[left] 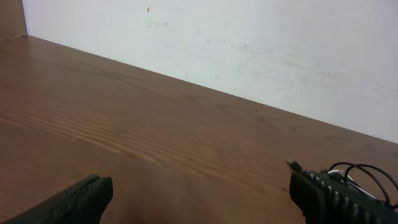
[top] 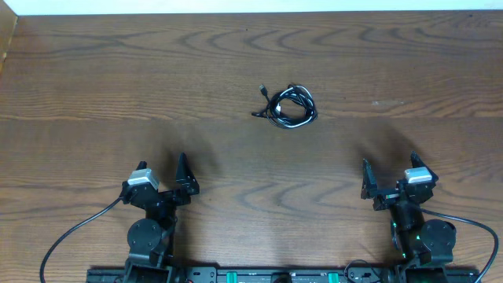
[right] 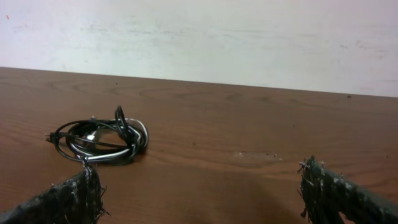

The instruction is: Untangle cables

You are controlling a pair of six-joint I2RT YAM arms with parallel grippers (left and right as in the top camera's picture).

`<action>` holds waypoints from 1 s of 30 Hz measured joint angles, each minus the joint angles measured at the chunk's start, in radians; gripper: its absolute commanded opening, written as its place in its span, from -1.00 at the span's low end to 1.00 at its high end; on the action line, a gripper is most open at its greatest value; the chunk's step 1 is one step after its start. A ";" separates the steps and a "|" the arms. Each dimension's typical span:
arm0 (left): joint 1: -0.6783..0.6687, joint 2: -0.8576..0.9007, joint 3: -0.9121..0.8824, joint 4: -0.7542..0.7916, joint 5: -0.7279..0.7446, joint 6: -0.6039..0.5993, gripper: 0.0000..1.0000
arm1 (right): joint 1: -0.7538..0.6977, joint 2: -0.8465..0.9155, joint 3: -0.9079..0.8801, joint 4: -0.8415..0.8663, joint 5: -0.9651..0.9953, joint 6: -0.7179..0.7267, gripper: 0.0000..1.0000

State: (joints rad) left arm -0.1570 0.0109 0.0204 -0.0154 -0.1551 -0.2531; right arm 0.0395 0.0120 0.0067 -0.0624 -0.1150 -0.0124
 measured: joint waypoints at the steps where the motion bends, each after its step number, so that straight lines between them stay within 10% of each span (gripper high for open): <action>1: 0.000 0.000 0.000 0.000 0.000 0.000 0.96 | 0.000 0.000 0.000 -0.001 0.003 -0.003 0.98; 30: 0.000 0.000 0.000 0.000 0.000 0.000 0.96 | 0.000 0.006 0.000 -0.006 0.071 -0.044 0.99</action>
State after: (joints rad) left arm -0.1570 0.0109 0.0204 -0.0154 -0.1551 -0.2531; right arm 0.0399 0.0177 0.0067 -0.0681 -0.0441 -0.0563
